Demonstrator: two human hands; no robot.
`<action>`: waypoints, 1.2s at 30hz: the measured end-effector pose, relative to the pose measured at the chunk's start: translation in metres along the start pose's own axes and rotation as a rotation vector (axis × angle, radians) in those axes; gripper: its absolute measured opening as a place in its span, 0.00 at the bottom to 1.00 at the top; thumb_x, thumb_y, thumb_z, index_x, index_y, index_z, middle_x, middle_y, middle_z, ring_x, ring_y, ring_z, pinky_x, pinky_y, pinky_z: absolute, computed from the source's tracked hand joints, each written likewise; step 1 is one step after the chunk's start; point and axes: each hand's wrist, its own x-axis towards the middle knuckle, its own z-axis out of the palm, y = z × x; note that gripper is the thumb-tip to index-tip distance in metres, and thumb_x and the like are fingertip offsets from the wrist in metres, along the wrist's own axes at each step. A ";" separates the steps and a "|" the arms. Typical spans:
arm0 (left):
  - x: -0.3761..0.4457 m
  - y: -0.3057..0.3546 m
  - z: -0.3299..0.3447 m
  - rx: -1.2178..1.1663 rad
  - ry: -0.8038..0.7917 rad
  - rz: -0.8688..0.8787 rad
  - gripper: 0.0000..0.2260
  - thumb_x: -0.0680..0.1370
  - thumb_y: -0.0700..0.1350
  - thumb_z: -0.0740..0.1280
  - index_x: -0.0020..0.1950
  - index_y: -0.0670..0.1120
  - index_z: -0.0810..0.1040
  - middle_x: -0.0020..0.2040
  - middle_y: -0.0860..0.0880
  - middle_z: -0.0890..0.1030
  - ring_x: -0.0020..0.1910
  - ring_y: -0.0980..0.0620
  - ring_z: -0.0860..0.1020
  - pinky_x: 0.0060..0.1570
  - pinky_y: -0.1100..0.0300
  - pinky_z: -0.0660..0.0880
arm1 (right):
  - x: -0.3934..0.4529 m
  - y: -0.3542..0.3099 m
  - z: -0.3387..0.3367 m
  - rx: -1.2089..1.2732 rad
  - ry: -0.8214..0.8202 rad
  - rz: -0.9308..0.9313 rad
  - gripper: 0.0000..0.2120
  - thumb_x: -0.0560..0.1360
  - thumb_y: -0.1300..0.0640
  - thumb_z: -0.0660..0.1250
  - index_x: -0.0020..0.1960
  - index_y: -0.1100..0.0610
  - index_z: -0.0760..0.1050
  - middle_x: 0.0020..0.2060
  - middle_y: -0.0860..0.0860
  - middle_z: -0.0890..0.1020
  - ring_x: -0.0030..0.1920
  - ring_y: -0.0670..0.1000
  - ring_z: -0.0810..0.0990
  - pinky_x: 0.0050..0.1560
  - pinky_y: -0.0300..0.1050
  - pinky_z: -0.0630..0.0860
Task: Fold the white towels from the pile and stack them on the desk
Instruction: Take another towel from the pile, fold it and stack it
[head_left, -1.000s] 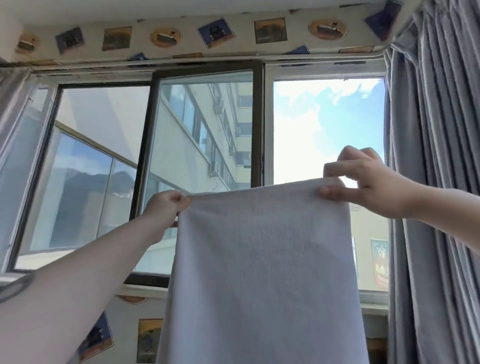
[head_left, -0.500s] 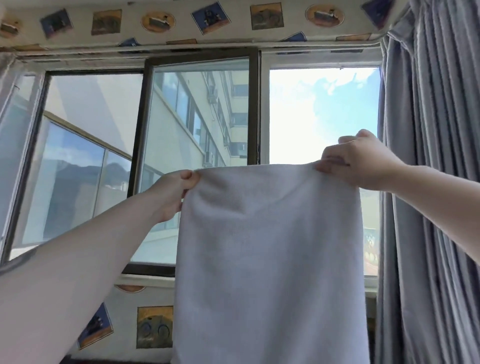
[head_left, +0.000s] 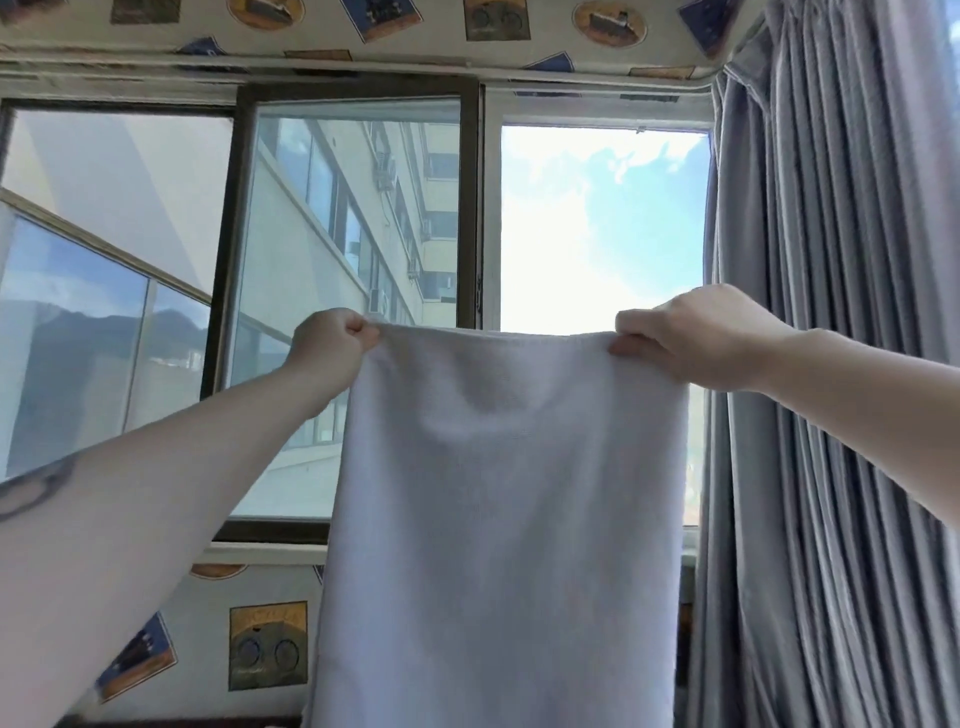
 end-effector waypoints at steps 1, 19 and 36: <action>-0.002 0.002 0.004 -0.025 -0.019 -0.019 0.09 0.81 0.45 0.64 0.51 0.39 0.80 0.45 0.42 0.80 0.44 0.45 0.77 0.45 0.54 0.73 | -0.001 -0.002 0.000 -0.020 0.006 0.039 0.20 0.81 0.39 0.51 0.38 0.51 0.63 0.26 0.46 0.71 0.28 0.48 0.68 0.29 0.42 0.56; -0.043 -0.013 0.001 -0.254 0.040 -0.225 0.09 0.82 0.45 0.63 0.56 0.41 0.78 0.56 0.38 0.80 0.54 0.42 0.79 0.56 0.42 0.78 | -0.011 -0.010 -0.017 0.308 -0.311 0.154 0.10 0.79 0.51 0.66 0.58 0.53 0.74 0.51 0.53 0.74 0.56 0.59 0.73 0.59 0.51 0.67; -0.068 -0.041 -0.037 -0.237 -0.004 -0.235 0.08 0.82 0.46 0.64 0.43 0.50 0.74 0.41 0.51 0.77 0.40 0.54 0.76 0.38 0.56 0.79 | -0.030 -0.053 0.024 1.121 -0.297 0.489 0.07 0.75 0.63 0.71 0.44 0.54 0.75 0.43 0.52 0.82 0.35 0.45 0.84 0.47 0.38 0.77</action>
